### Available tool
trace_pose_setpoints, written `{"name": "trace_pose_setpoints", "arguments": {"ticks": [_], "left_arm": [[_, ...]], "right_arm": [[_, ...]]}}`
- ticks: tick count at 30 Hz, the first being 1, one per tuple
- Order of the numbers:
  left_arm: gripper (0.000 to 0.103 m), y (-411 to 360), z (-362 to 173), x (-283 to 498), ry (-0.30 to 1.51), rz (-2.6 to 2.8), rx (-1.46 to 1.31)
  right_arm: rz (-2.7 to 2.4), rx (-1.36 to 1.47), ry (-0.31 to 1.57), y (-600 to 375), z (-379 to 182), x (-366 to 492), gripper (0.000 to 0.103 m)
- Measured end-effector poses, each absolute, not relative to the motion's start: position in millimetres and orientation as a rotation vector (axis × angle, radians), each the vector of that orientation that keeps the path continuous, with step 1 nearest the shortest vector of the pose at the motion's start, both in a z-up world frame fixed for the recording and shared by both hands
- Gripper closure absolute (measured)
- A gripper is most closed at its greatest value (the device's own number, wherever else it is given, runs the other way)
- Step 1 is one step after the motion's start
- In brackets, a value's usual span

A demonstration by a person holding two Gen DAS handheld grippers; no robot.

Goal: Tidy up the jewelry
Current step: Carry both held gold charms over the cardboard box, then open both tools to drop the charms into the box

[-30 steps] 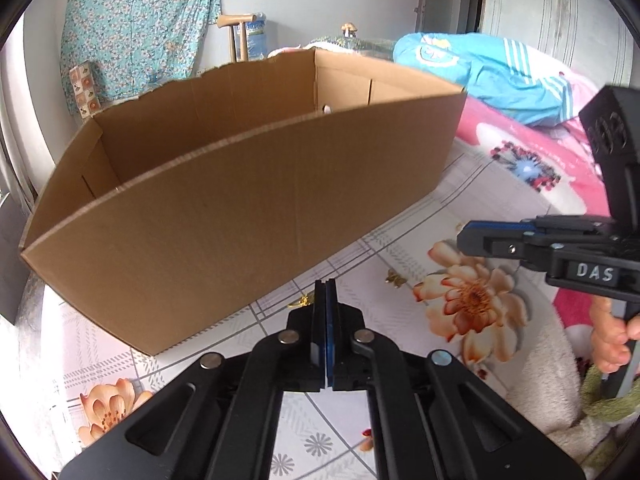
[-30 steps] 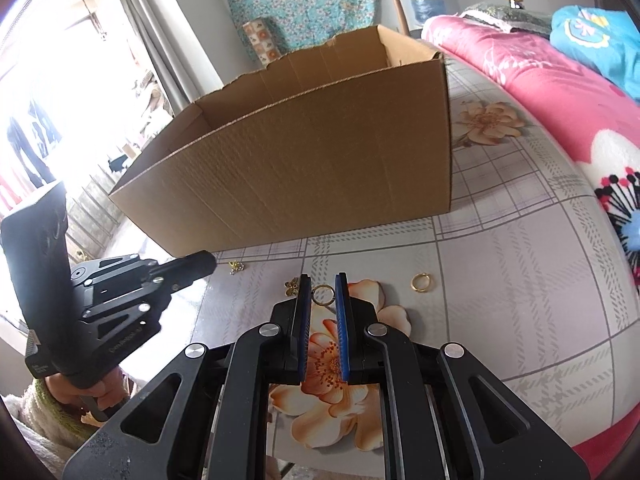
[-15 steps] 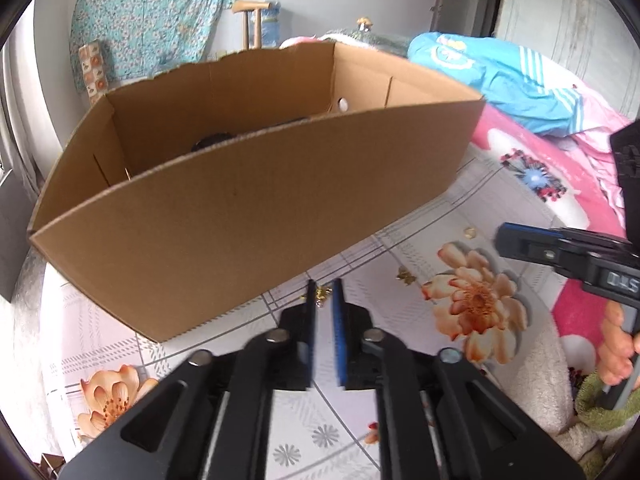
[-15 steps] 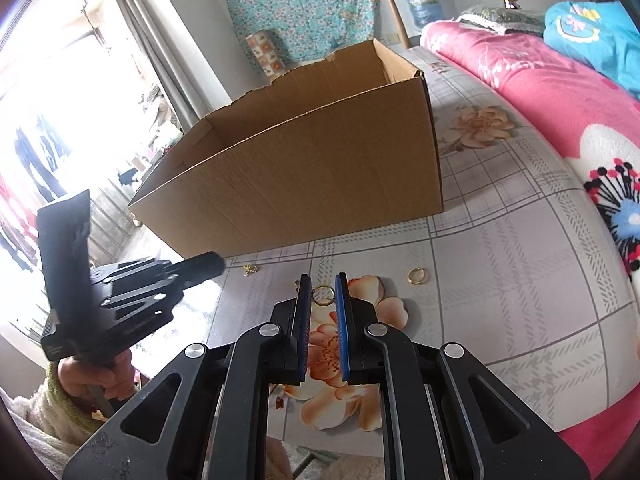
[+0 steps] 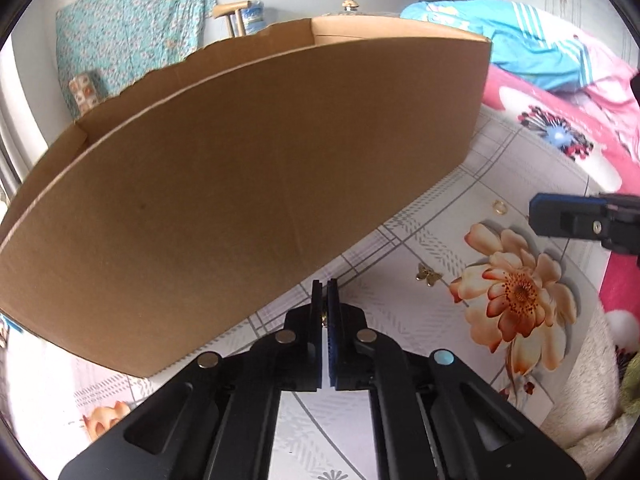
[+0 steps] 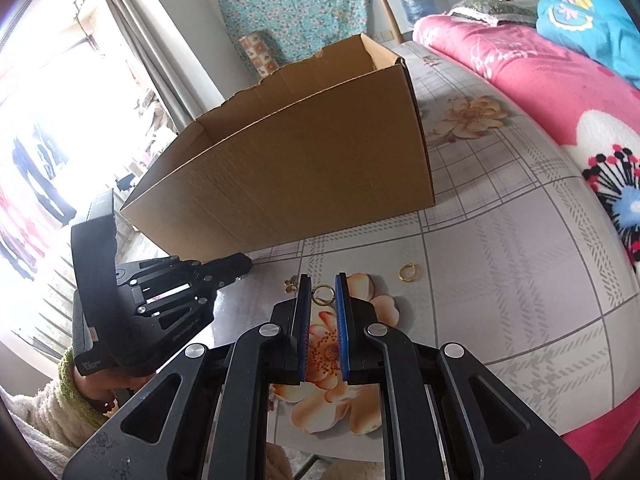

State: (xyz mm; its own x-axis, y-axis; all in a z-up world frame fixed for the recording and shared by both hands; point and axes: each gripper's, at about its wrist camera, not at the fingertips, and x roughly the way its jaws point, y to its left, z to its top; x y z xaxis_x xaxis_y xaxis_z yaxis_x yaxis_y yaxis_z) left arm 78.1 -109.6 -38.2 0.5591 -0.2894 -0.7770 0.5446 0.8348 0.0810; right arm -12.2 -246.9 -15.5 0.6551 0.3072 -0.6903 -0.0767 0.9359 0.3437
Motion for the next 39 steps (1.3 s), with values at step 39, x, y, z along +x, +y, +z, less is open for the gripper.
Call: {"name": "trace_pose_setpoints", "arguments": {"ticks": [39], "left_arm": [[0.101,-74.9,64.0,225.0,0.968,-0.582,-0.099]], "right_arm": [[0.435,0.223,0.939,-204.1,57.5,156.7,0.086]]}}
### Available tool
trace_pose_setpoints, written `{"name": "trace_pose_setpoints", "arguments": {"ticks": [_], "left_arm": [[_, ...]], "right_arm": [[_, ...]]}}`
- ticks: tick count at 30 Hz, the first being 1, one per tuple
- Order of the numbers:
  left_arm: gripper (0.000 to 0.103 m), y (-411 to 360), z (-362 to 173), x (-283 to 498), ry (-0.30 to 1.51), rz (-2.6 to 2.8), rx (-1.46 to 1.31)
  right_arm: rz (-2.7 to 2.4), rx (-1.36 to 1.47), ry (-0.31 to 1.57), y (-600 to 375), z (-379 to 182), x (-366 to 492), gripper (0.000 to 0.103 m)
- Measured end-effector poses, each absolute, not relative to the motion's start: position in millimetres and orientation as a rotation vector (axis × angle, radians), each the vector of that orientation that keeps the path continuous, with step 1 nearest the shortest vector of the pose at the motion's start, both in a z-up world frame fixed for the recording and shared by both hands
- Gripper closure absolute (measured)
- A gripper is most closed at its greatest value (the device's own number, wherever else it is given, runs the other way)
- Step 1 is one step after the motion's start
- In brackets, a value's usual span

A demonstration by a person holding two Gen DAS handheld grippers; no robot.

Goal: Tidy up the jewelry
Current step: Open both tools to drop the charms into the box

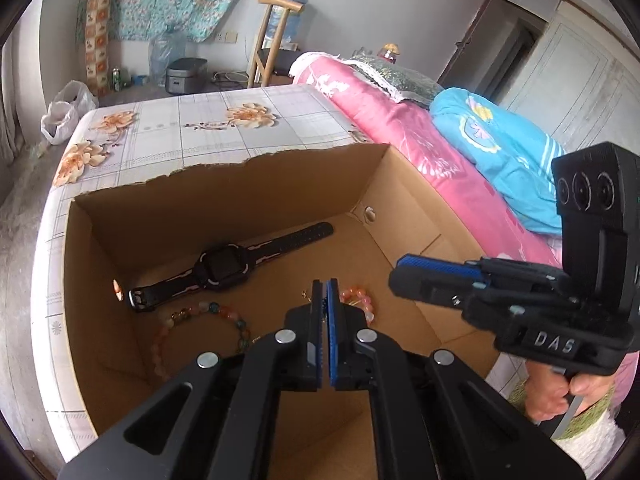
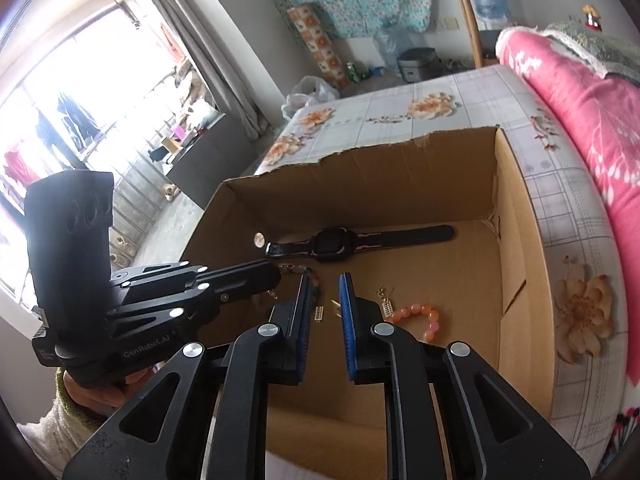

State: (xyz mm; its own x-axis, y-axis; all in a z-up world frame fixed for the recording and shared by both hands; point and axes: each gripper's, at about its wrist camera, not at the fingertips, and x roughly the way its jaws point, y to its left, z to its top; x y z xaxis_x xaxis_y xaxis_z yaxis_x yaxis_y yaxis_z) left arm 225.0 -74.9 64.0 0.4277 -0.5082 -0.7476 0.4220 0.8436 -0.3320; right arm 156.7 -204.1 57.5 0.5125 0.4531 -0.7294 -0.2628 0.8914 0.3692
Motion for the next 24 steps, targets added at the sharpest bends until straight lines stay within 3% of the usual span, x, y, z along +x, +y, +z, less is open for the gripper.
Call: {"name": "trace_pose_setpoints", "arguments": {"ticks": [4,15,24], "left_arm": [[0.082,-83.8,59.3,231.6,0.989,-0.592,-0.109],[0.08,-84.5,56.0,224.2,0.981,-0.585,-0.094],[0.066,-63.4,84.6,165.9,0.885,-0.623,-0.099]], "right_arm": [[0.438,0.24,0.94,-206.6,51.4,163.8,0.078],[0.419,0.275,0.912,-224.3,54.4,154.9,0.074],[0.429,0.301,0.784,-245.0,97.7,101.2,0.064]]}}
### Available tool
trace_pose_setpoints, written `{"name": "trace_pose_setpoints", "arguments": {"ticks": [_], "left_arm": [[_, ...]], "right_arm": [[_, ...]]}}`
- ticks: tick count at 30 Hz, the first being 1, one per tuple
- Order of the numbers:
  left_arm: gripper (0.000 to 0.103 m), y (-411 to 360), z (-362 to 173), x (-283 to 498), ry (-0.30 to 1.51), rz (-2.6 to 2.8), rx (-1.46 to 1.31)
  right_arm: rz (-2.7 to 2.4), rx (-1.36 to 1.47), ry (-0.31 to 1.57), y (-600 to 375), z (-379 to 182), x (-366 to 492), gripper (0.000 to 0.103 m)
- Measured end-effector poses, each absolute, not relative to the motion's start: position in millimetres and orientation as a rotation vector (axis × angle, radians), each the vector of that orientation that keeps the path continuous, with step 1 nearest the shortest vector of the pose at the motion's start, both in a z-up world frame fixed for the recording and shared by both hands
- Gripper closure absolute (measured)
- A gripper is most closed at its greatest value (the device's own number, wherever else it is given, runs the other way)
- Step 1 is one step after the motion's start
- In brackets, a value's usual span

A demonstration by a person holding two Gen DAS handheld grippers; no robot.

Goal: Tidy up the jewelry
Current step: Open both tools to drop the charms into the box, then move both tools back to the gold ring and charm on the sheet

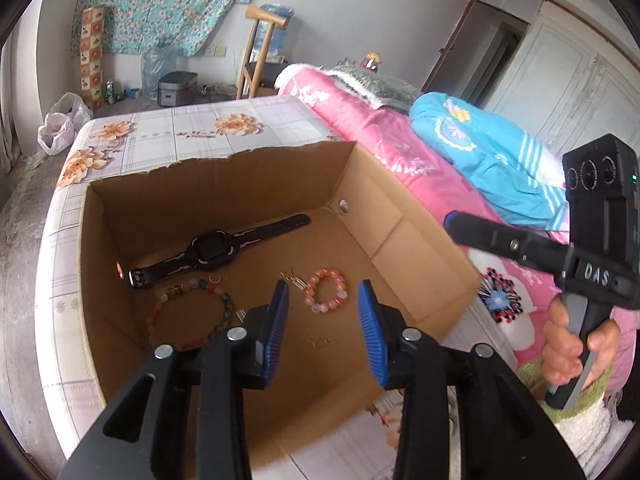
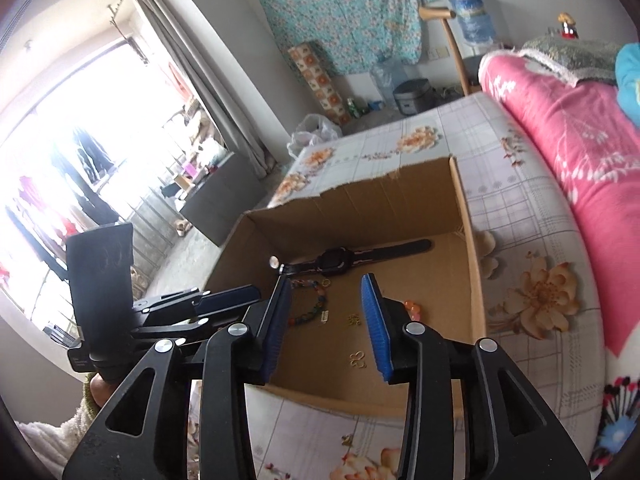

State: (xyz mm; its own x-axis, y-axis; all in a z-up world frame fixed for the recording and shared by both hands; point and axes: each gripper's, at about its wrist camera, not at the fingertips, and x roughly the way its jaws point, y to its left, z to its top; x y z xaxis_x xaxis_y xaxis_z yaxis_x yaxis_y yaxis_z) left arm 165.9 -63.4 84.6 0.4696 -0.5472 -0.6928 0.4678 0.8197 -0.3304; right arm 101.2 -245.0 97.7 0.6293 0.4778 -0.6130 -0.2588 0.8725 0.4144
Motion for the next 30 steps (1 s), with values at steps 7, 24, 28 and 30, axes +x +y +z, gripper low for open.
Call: {"name": "trace_pose_setpoints", "arguments": {"ticks": [7,24,28,30], "left_arm": [[0.03,-31.0,103.1,83.1,0.759,-0.67,-0.073],[0.014,-67.5,-12.7,29.3,0.973,-0.497,0.252],[0.013,-75.3,-29.8,36.6,1.011,-0.458,0.279],[0.009,-76.9,-37.2,40.3,1.028,-0.431,0.282]], "right_arm": [[0.411,0.31,0.69,-272.4,119.0,25.2,0.052],[0.167,0.479,0.857,-298.8,15.0,-17.5,0.049],[0.1,0.376,0.877,-291.9,10.6,-14.1,0.047],[0.068,0.335,0.886,-292.8,6.5,-15.2,0.046]]}}
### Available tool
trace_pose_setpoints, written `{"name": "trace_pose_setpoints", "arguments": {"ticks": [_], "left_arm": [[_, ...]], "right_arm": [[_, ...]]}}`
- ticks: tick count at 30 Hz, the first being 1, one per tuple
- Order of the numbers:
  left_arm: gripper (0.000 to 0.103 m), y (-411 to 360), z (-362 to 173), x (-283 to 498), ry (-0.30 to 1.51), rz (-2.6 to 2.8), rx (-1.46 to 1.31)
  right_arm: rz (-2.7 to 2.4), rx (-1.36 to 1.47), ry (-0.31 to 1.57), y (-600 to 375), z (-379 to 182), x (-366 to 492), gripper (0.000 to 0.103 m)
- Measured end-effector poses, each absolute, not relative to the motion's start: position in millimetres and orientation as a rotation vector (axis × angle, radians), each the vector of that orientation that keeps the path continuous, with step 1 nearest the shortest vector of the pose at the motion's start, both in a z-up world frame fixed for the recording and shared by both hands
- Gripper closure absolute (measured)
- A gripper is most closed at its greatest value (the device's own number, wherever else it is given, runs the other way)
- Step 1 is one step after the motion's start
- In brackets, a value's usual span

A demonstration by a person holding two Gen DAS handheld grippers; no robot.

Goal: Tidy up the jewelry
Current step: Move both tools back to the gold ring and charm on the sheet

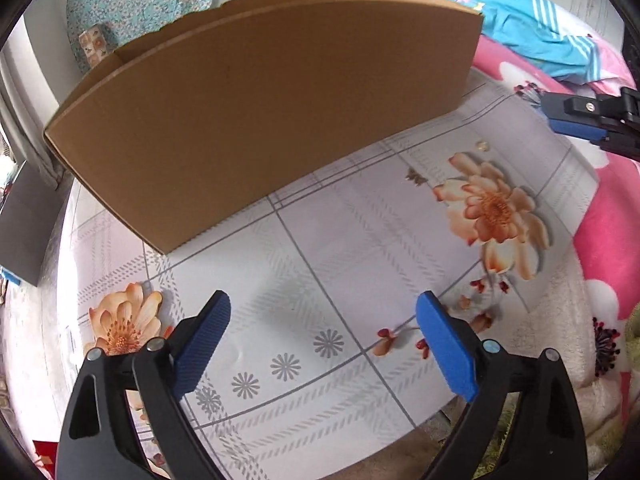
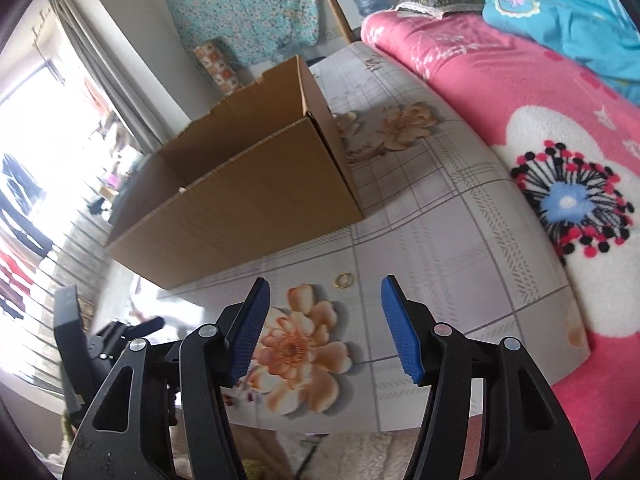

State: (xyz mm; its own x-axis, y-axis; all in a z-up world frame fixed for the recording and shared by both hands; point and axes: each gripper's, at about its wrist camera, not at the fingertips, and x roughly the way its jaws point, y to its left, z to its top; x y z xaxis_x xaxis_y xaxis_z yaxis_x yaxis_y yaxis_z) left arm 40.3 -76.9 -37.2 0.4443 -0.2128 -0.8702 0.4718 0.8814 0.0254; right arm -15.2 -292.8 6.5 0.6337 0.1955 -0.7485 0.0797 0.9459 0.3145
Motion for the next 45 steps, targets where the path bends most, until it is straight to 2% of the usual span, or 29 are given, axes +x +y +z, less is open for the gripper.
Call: {"name": "trace_pose_setpoints", "arguments": {"ticks": [2,12,31,38,45], "left_arm": [[0.006,-74.6,-43.0,44.0,1.043,-0.418,0.249],[0.005,-94.0,-47.2,43.0,1.012,-0.295,0.153],[0.005,-146.5,-48.4,10.7,0.898,-0.194,0.09],[0.005,-149.2,-47.0,9.9,0.914,-0.21,0.095],[0.005,-130.0,-41.6,34.7,1.011,-0.24,0.118]], "right_arm": [[0.054,0.314,0.895,-292.1,2.3,-16.0,0.045],[0.054,0.288,0.941,-297.5,-17.6,-11.0,0.043],[0.037,0.241,0.957,-289.4,-16.7,4.2,0.043],[0.034,0.238,0.964,-285.5,-18.4,7.0,0.043],[0.021,0.214,0.954,-280.4,-15.6,5.9,0.043]]}}
